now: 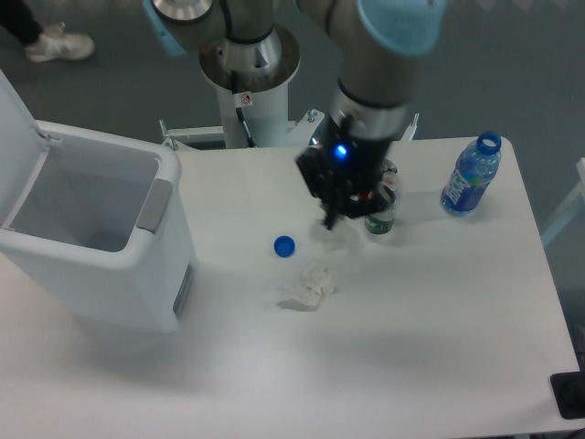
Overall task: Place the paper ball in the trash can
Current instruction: 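Carry the held white tissue over the open white trash can, then open the gripper to drop the tissue into the trash can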
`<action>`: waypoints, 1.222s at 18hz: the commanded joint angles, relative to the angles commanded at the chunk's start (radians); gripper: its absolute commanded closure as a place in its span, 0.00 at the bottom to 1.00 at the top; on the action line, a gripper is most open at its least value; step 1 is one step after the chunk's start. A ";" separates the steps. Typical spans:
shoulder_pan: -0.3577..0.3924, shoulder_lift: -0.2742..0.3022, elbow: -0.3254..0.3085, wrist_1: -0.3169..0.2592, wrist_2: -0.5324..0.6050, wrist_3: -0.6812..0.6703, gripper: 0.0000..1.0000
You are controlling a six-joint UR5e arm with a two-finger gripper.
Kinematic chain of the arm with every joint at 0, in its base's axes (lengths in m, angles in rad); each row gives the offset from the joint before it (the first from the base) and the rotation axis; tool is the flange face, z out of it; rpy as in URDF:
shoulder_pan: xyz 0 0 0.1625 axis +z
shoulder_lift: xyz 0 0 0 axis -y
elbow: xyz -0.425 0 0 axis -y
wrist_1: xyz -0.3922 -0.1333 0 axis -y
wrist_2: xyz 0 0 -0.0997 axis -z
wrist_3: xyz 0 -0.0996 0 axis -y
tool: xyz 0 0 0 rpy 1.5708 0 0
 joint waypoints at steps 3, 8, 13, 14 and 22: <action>-0.049 0.075 -0.046 0.023 -0.058 -0.031 1.00; -0.175 0.102 -0.051 0.063 -0.083 -0.138 1.00; -0.262 0.102 -0.055 0.143 -0.081 -0.207 1.00; -0.275 0.099 -0.057 0.149 -0.081 -0.210 1.00; -0.354 0.086 -0.094 0.155 -0.081 -0.184 0.77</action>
